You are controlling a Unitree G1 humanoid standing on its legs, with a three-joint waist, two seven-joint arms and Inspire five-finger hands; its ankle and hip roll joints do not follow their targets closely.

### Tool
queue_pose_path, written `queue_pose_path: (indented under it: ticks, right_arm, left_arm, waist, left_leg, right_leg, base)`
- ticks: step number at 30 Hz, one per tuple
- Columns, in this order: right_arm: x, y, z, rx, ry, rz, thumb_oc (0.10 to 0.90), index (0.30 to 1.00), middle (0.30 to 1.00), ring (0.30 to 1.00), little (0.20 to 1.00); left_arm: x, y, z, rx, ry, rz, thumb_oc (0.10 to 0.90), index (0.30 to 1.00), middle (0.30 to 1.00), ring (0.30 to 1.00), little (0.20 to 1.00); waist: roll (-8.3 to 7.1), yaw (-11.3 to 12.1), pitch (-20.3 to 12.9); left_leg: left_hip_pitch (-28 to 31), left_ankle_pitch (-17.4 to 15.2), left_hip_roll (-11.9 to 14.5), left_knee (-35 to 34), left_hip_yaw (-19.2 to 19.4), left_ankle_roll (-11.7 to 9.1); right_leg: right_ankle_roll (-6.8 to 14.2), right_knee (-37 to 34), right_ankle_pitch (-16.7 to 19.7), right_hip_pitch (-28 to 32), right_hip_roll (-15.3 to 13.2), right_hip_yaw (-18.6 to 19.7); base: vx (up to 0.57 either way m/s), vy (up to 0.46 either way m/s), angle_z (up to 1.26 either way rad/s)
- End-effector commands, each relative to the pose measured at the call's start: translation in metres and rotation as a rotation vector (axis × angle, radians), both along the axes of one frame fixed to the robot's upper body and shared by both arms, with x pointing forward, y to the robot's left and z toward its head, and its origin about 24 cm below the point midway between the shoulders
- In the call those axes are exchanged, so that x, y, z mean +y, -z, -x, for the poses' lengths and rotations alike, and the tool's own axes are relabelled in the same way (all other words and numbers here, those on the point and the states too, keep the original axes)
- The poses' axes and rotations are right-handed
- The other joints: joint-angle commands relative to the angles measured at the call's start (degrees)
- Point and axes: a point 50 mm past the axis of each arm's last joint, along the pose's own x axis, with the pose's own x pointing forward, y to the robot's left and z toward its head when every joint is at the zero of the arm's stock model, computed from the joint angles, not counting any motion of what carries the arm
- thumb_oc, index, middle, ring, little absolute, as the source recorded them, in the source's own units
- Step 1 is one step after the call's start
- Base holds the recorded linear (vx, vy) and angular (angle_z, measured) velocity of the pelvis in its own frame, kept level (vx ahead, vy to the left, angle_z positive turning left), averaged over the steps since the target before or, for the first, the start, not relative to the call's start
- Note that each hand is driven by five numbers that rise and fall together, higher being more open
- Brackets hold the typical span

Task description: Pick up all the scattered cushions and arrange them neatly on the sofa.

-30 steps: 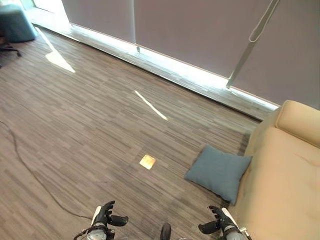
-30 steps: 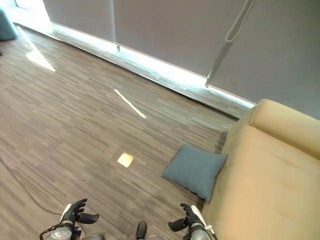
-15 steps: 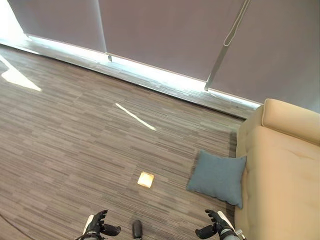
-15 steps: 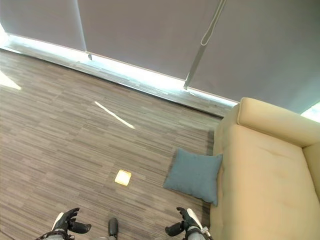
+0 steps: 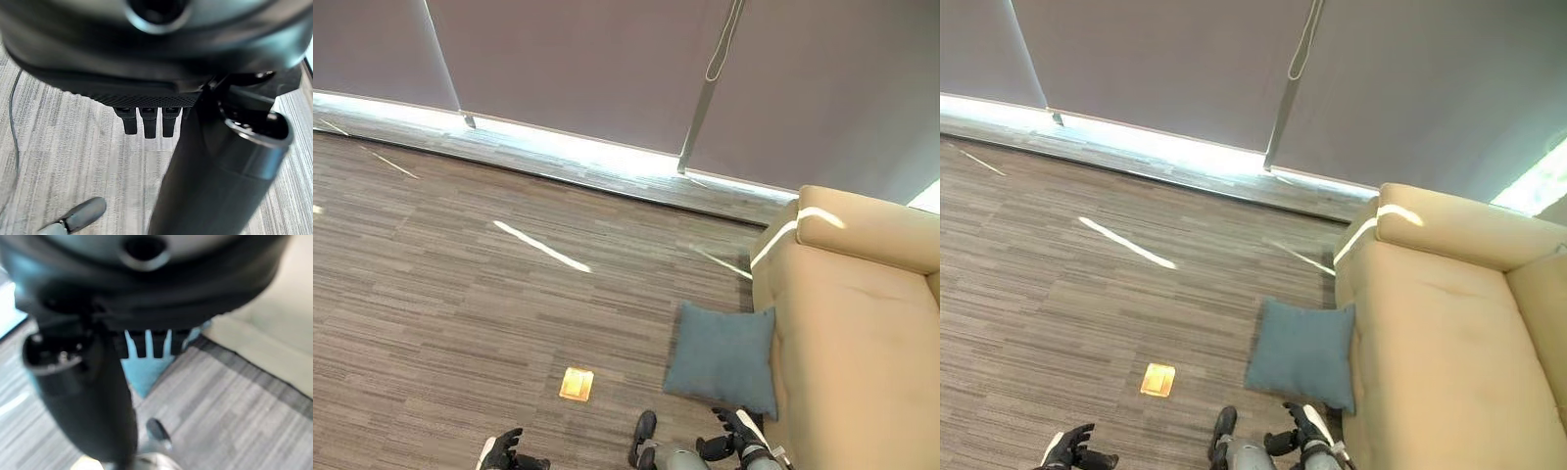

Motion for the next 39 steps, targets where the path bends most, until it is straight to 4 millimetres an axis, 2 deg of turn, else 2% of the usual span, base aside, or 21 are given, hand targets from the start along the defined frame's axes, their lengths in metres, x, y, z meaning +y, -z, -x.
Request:
queue_pose_path:
  ticks: [1, 2, 4, 6, 7, 8, 10, 11, 14, 21, 23, 24, 25, 26, 27, 30, 31, 34, 35, 38, 39]
  right_arm:
    - [-0.026, -0.011, -0.012, -0.067, 0.017, 0.077, 0.8, 0.9, 0.9, 0.9, 0.9]
    - [-0.029, -0.012, -0.013, -0.066, 0.033, 0.074, 0.8, 0.9, 0.9, 0.9, 0.9]
    - [-0.029, -0.011, -0.012, -0.064, 0.037, 0.074, 0.8, 0.9, 0.9, 0.9, 0.9]
    - [-0.03, -0.011, -0.011, -0.059, 0.041, 0.076, 0.8, 0.9, 0.9, 0.9, 0.9]
    - [-0.031, -0.011, -0.01, -0.057, 0.041, 0.08, 0.8, 0.9, 0.9, 0.9, 0.9]
    - [-0.031, -0.011, -0.01, -0.057, 0.041, 0.08, 0.8, 0.9, 0.9, 0.9, 0.9]
    - [-0.03, -0.011, -0.011, -0.063, 0.038, 0.082, 0.8, 0.9, 0.9, 0.9, 0.9]
    - [-0.029, -0.012, -0.014, -0.073, 0.03, 0.086, 0.8, 0.9, 0.9, 0.9, 0.9]
    - [-0.029, -0.013, -0.015, -0.078, 0.027, 0.09, 0.8, 0.9, 0.9, 0.9, 0.9]
    - [-0.022, -0.008, -0.01, -0.047, 0.016, 0.082, 0.8, 0.9, 0.9, 0.9, 0.9]
    - [-0.02, -0.008, -0.011, -0.05, 0.012, 0.076, 0.8, 0.9, 0.9, 0.9, 0.9]
    - [-0.019, -0.009, -0.014, -0.057, 0.001, 0.075, 0.8, 0.9, 0.9, 0.9, 0.9]
    - [-0.019, -0.009, -0.014, -0.057, 0.001, 0.075, 0.8, 0.9, 0.9, 0.9, 0.9]
    - [-0.015, -0.013, -0.022, -0.09, 0.0, 0.064, 0.8, 0.9, 0.9, 0.9, 0.9]
    - [-0.014, -0.013, -0.023, -0.098, 0.002, 0.058, 0.8, 0.9, 0.9, 0.9, 0.9]
    - [-0.014, -0.014, -0.025, -0.103, -0.005, 0.063, 0.8, 0.9, 0.9, 0.9, 0.9]
    - [-0.016, -0.016, -0.028, -0.112, -0.001, 0.068, 0.8, 0.9, 0.9, 0.9, 0.9]
    - [-0.018, -0.017, -0.029, -0.113, 0.001, 0.076, 0.8, 0.9, 0.9, 0.9, 0.9]
    - [-0.02, -0.019, -0.031, -0.119, 0.0, 0.081, 0.8, 0.9, 0.9, 0.9, 0.9]
    - [-0.023, -0.018, -0.027, -0.112, 0.001, 0.092, 0.8, 0.9, 0.9, 0.9, 0.9]
    - [-0.025, -0.017, -0.023, -0.109, 0.009, 0.093, 0.8, 0.9, 0.9, 0.9, 0.9]
  left_arm:
    - [0.0, -0.016, -0.036, -0.155, 0.08, -0.02, 0.8, 0.9, 0.9, 0.9, 0.9]
    - [-0.002, -0.018, -0.041, -0.172, 0.079, -0.017, 0.8, 0.9, 0.9, 0.9, 0.9]
    - [-0.002, -0.018, -0.041, -0.172, 0.079, -0.016, 0.8, 0.9, 0.9, 0.9, 0.9]
    - [-0.002, -0.018, -0.041, -0.17, 0.085, -0.017, 0.8, 0.9, 0.9, 0.9, 0.9]
    - [-0.001, -0.017, -0.038, -0.157, 0.09, -0.02, 0.8, 0.9, 0.9, 0.9, 0.9]
    - [-0.001, -0.017, -0.038, -0.157, 0.09, -0.02, 0.8, 0.9, 0.9, 0.9, 0.9]
    - [0.0, -0.016, -0.036, -0.153, 0.086, -0.024, 0.8, 0.9, 0.9, 0.9, 0.9]
    - [-0.001, -0.015, -0.034, -0.143, 0.076, -0.026, 0.8, 0.9, 0.9, 0.9, 0.9]
    - [-0.001, -0.014, -0.033, -0.14, 0.052, -0.021, 0.8, 0.9, 0.9, 0.9, 0.9]
    - [-0.001, -0.009, -0.023, -0.099, 0.06, -0.022, 0.8, 0.9, 0.9, 0.9, 0.9]
    - [0.001, -0.011, -0.026, -0.107, 0.059, -0.028, 0.8, 0.9, 0.9, 0.9, 0.9]
    - [0.005, -0.014, -0.03, -0.125, 0.055, -0.043, 0.8, 0.9, 0.9, 0.9, 0.9]
    - [0.005, -0.014, -0.03, -0.125, 0.055, -0.043, 0.8, 0.9, 0.9, 0.9, 0.9]
    - [0.01, -0.019, -0.037, -0.158, 0.038, -0.057, 0.8, 0.9, 0.9, 0.9, 0.9]
    - [0.01, -0.019, -0.037, -0.162, 0.029, -0.054, 0.8, 0.9, 0.9, 0.9, 0.9]
    - [0.009, -0.018, -0.035, -0.155, 0.027, -0.048, 0.8, 0.9, 0.9, 0.9, 0.9]
    - [0.008, -0.017, -0.035, -0.149, 0.028, -0.042, 0.8, 0.9, 0.9, 0.9, 0.9]
    - [0.008, -0.016, -0.032, -0.135, 0.026, -0.04, 0.8, 0.9, 0.9, 0.9, 0.9]
    - [0.007, -0.016, -0.034, -0.136, 0.031, -0.037, 0.8, 0.9, 0.9, 0.9, 0.9]
    - [0.005, -0.016, -0.036, -0.142, 0.048, -0.036, 0.8, 0.9, 0.9, 0.9, 0.9]
    - [0.0, -0.016, -0.039, -0.15, 0.075, -0.029, 0.8, 0.9, 0.9, 0.9, 0.9]
  waist:
    - [-1.17, -0.66, 0.58]
    - [-1.9, -0.21, 1.06]
    - [-2.12, 0.01, 1.13]
    - [-2.92, 0.49, 1.13]
    - [-3.29, 1.12, 1.25]
    - [-3.32, 1.16, 1.29]
    - [-2.74, 1.96, 1.4]
    - [-2.06, 2.88, 1.67]
    - [-1.79, 3.42, 1.83]
    - [-1.08, 3.38, -0.59]
    - [-0.9, 3.23, -0.44]
    - [-0.67, 2.91, 0.02]
    - [-0.67, 2.91, 0.02]
    - [0.73, 2.45, 1.21]
    - [1.02, 2.36, 1.24]
    - [1.25, 2.03, 1.18]
    - [1.19, 1.86, 1.08]
    - [1.09, 1.34, 1.38]
    - [0.95, 0.92, 1.79]
    - [0.59, 0.52, 1.69]
    - [0.37, -0.54, 1.2]
  left_leg:
    - [-7.6, -1.75, -1.48, 20.14, -1.35, -3.06]
    - [-10.99, -0.88, -0.17, 23.84, -1.33, -3.05]
    - [-12.25, -1.46, 0.23, 23.9, -1.15, -2.59]
    - [-14.37, -3.38, 0.86, 21.04, -1.06, -1.49]
    - [-16.55, -2.65, 1.36, 15.74, -2.06, -1.0]
    - [-16.43, -2.61, 1.33, 15.63, -2.02, -1.0]
    - [-17.61, 1.74, 1.13, 8.85, -5.12, -1.68]
    - [-19.43, 5.24, 0.68, 4.82, -8.82, -2.33]
    - [-20.44, 6.62, -0.01, 3.66, -10.68, -2.58]
    - [-15.56, 3.83, -2.18, 2.14, -8.46, 0.39]
    - [-14.78, 3.3, -2.54, 1.95, -8.07, 1.15]
    - [-13.51, 2.69, -3.04, 1.67, -6.81, 2.49]
    - [-13.51, 2.69, -3.04, 1.67, -6.81, 2.49]
    - [-10.94, 1.61, -2.63, 0.61, -4.89, 3.83]
    - [-9.69, 1.12, -2.81, -0.17, -4.31, 3.98]
    - [-7.71, 0.44, -3.09, -1.55, -3.51, 3.98]
    - [-6.58, -0.36, -3.44, -2.26, -2.53, 3.75]
    - [-4.63, -1.82, -3.77, -2.62, -2.85, 3.28]
    - [-4.45, -1.5, -4.07, -2.42, -2.22, 3.22]
    - [-4.16, -2.78, -4.84, -1.34, -2.64, 3.25]
    - [-3.96, -3.81, -5.22, -0.01, -3.01, 3.29]
  right_leg:
    - [6.45, -2.87, -4.64, 6.83, 0.17, 1.81]
    - [5.53, -3.47, -6.08, 8.39, 0.64, 2.99]
    - [5.53, -3.72, -6.44, 9.04, 0.74, 3.5]
    - [6.06, -4.49, -7.13, 10.23, 0.63, 4.88]
    - [6.54, -5.01, -7.79, 11.6, 0.98, 6.6]
    - [6.55, -5.02, -7.79, 11.65, 0.96, 6.63]
    - [6.59, -5.23, -8.5, 12.48, 2.16, 8.5]
    - [6.59, -5.24, -9.24, 13.65, 3.29, 10.51]
    - [6.52, -4.68, -9.83, 14.59, 3.6, 12.17]
    - [9.09, 1.22, -11.2, 14.79, 1.25, 15.32]
    - [9.7, 4.99, -10.06, 13.21, 0.6, 15.64]
    - [11.35, 11.65, -6.75, 9.94, -0.3, 16.4]
    - [11.35, 11.65, -6.75, 9.94, -0.3, 16.41]
    - [12.06, 20.84, -4.08, 5.17, -2.62, 12.98]
    - [11.63, 21.23, -4.12, 4.58, -4.05, 10.73]
    - [10.94, 18.33, -5.29, 4.09, -5.08, 6.86]
    - [10.4, 12.55, -5.84, 2.76, -5.33, 2.94]
    - [11.19, 7.48, -5.26, 1.57, -4.67, 1.68]
    - [11.14, 4.78, -2.74, 0.6, -4.45, 0.84]
    - [11.27, 1.51, -2.91, 2.12, -3.98, 1.0]
    - [10.54, 2.59, -2.78, 1.69, -2.87, 4.26]
  base:
    - [0.32, -0.162, 0.0]
    - [0.3, -0.126, -0.23]
    - [0.14, -0.025, -0.54]
    - [0.2, 0.03, -0.5]
    - [0.21, 0.047, -0.31]
    - [0.2, 0.068, -0.28]
    - [0.19, 0.091, -0.41]
    - [0.2, 0.095, -0.6]
    - [0.2, 0.124, -0.61]
    - [0.19, 0.207, -0.32]
    - [0.1, 0.193, -0.42]
    - [0.05, 0.124, -0.33]
    - [0.12, 0.314, -0.32]
    - [0.12, 0.242, -0.15]
    - [0.12, 0.241, -0.4]
    - [0.19, 0.065, -0.58]
    - [0.14, -0.003, -0.46]
    - [0.21, -0.019, -0.67]
    - [0.2, -0.035, -0.32]
    - [0.16, -0.041, 0.04]
    - [0.29, -0.072, 0.21]
